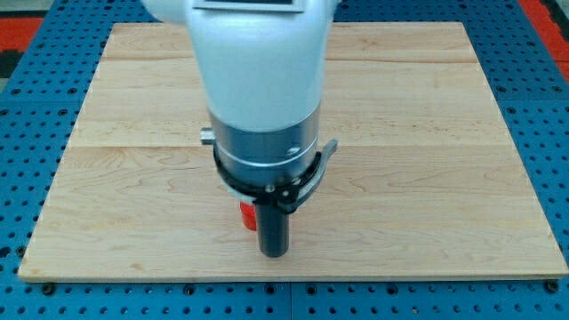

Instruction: Slide the red circle left a bit

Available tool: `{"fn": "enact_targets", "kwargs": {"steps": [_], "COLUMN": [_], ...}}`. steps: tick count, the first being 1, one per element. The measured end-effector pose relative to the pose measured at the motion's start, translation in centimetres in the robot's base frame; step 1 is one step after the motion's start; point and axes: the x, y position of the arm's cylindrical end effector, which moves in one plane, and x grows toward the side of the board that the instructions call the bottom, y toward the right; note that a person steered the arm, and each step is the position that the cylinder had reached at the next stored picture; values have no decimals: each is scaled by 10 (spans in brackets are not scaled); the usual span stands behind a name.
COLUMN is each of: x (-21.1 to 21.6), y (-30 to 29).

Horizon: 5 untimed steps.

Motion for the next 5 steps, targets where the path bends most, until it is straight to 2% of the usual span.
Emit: {"fn": "enact_targets", "kwargs": {"steps": [1, 2, 3, 5], "x": [-25, -27, -35, -42], "y": [5, 31, 100, -13]}}
